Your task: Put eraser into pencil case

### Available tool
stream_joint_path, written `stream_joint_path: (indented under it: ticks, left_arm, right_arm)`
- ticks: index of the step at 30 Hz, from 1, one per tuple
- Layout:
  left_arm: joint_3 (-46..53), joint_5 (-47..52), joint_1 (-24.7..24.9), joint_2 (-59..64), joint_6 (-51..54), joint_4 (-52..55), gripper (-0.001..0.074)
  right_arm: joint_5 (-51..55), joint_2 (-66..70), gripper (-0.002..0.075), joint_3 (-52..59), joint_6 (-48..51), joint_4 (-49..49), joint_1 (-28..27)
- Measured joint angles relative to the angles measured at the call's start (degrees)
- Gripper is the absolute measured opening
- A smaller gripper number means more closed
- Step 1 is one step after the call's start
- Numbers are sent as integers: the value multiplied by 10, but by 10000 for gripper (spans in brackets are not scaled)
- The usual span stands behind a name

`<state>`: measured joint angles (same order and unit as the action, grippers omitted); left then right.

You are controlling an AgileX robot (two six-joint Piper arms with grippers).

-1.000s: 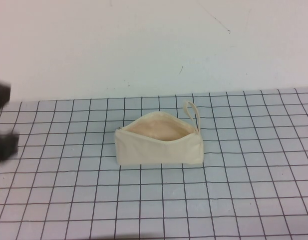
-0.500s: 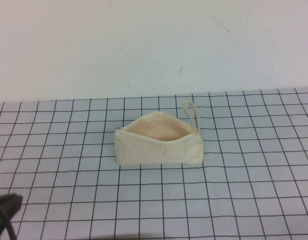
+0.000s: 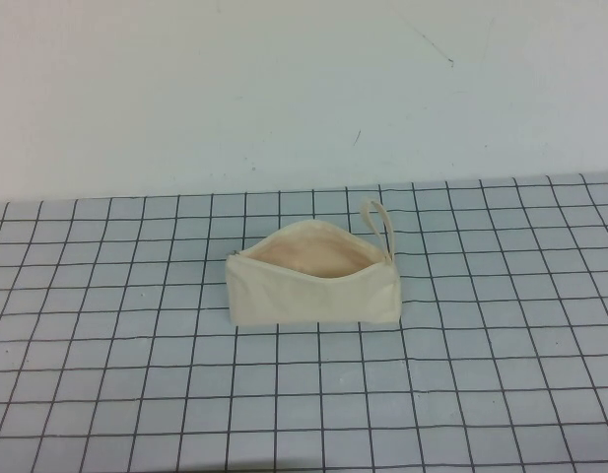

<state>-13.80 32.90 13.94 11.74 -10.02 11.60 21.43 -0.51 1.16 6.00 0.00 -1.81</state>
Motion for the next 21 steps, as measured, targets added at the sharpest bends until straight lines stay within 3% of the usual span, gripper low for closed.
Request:
stream_joint_path:
  ticks: [10, 21]
  left_arm:
    - [56, -33, -122, -123, 0, -8, -1]
    - [141, -94, -132, -123, -2, -72, -1]
  right_arm:
    - [0, 0, -3, 0, 0, 0, 0]
    - [0, 0, -3, 0, 0, 0, 0]
